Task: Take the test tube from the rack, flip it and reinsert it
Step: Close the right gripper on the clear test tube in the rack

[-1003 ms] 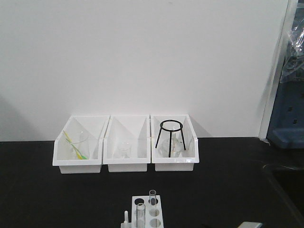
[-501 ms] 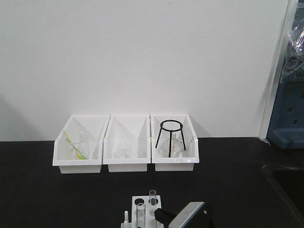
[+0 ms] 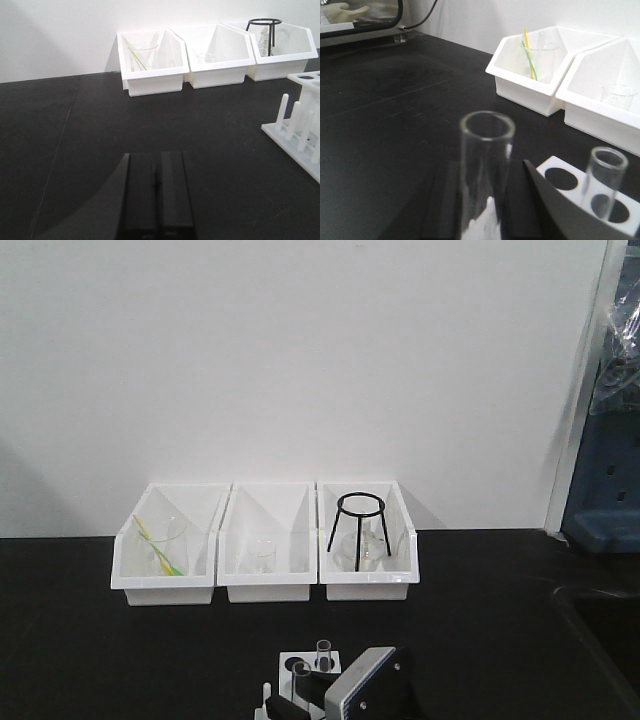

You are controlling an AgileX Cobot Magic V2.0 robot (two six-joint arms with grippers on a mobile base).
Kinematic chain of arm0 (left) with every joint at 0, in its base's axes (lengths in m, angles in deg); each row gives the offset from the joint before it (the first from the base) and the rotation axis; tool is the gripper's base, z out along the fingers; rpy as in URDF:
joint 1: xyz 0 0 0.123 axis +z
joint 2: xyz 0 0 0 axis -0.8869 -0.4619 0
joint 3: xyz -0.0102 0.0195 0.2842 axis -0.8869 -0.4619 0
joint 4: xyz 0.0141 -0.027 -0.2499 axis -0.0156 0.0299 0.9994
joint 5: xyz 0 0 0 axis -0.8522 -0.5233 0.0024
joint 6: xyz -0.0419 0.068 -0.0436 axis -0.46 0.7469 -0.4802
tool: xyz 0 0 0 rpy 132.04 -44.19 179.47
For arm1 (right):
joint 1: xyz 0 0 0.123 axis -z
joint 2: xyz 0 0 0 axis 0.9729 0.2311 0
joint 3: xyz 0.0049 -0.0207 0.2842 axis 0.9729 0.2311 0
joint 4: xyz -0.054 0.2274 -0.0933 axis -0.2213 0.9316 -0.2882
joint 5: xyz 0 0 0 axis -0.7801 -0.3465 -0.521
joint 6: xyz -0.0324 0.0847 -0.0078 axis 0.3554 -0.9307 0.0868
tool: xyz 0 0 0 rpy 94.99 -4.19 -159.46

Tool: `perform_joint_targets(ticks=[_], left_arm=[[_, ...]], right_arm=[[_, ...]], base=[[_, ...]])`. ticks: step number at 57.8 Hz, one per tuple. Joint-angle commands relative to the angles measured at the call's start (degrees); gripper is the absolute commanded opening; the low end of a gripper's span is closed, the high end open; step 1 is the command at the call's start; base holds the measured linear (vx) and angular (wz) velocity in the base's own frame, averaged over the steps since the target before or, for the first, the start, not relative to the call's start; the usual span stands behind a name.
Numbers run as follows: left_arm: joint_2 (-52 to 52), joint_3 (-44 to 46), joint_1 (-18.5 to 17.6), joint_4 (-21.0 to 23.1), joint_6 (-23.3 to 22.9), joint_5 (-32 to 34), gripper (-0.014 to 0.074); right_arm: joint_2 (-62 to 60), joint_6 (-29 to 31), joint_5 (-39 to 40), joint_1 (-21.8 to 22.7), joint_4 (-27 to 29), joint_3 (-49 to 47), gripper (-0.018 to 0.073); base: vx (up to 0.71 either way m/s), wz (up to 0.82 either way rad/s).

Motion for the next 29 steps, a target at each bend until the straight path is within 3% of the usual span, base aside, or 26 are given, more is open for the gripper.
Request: perform_joint_targets(ticks=[1, 6, 20, 29], left_arm=[[0.38, 0.23, -0.01, 0.22, -0.50, 4.53, -0.0006], [0.38, 0.23, -0.01, 0.22, -0.50, 4.53, -0.0006], [0.38, 0.23, -0.01, 0.22, -0.50, 4.53, -0.0006], [0.38, 0.23, -0.01, 0.22, -0.50, 4.53, -0.0006]], right_arm=[[-2.48, 0.01, 5.22, 0.15, 0.30, -1.52, 0.0092], [-2.55, 0.01, 5.22, 0.15, 0.14, -1.52, -0.0018], [-8.17, 0.01, 4.29, 0.15, -0.76, -1.95, -0.0015], [-18.08, -2.68, -7.62, 0.15, -0.84, -7.40, -0.0013]], base=[[0.00, 0.00], [0.00, 0.00], [0.00, 0.00], [0.00, 0.00]])
